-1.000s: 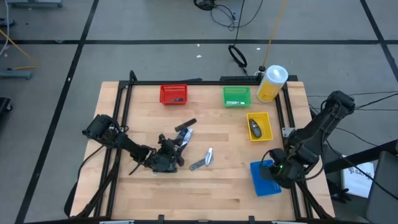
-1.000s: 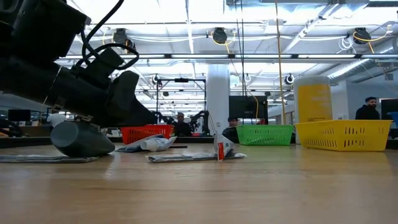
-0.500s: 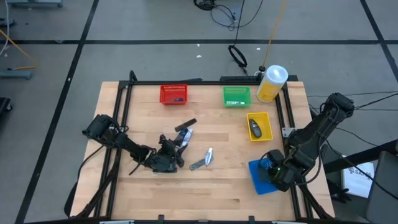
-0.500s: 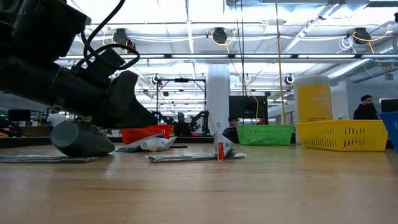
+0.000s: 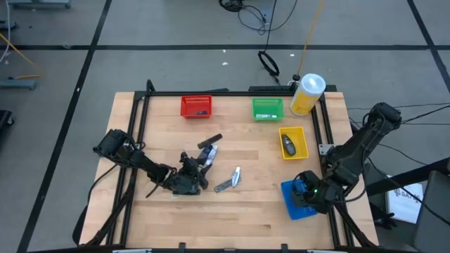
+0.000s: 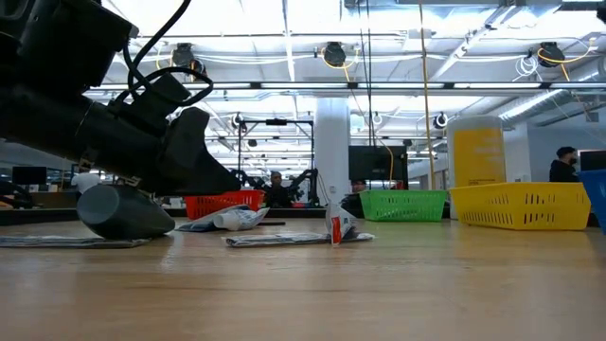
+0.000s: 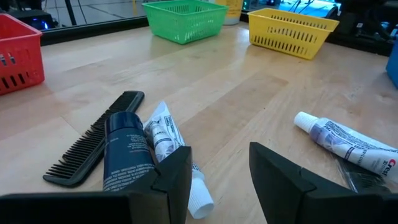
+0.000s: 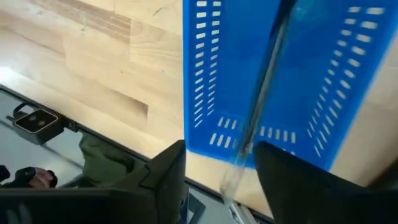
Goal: Pick & Place Travel size toiletries
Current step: Put the black comb into the blue bin
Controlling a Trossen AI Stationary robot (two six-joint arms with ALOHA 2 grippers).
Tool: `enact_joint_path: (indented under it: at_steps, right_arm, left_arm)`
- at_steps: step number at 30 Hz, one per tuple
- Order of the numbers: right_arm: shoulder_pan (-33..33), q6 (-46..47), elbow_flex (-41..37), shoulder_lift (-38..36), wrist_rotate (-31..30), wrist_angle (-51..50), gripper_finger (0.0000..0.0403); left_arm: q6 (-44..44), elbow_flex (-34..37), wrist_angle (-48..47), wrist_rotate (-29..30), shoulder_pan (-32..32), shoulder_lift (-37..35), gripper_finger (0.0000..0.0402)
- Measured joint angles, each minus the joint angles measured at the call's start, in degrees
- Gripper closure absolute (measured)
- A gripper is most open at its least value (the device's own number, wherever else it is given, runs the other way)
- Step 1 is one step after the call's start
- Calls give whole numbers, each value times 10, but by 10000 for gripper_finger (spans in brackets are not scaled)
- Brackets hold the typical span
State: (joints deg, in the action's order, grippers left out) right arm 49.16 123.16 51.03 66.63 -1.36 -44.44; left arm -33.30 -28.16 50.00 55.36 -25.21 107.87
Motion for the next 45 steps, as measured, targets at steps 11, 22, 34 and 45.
enact_joint_path:
  at_steps: [11, 22, 34, 45]
  right_arm:
    - [-16, -22, -116, -34, -6, 155, 123]
    - [-115, -457, -111, -92, -235, 231, 156]
    - [-265, -1026, -106, 56, -59, 492, 189]
    - [-125, -493, -48, 20, 197, 179, 313]
  left_arm:
    - [0, 0, 0, -9, 0, 0, 245]
    - [58, 1, -19, 15, -21, -37, 245]
    - [-56, 1, -431, 182, -94, -328, 245]
    - [-129, 1, -453, 175, -49, -309, 245]
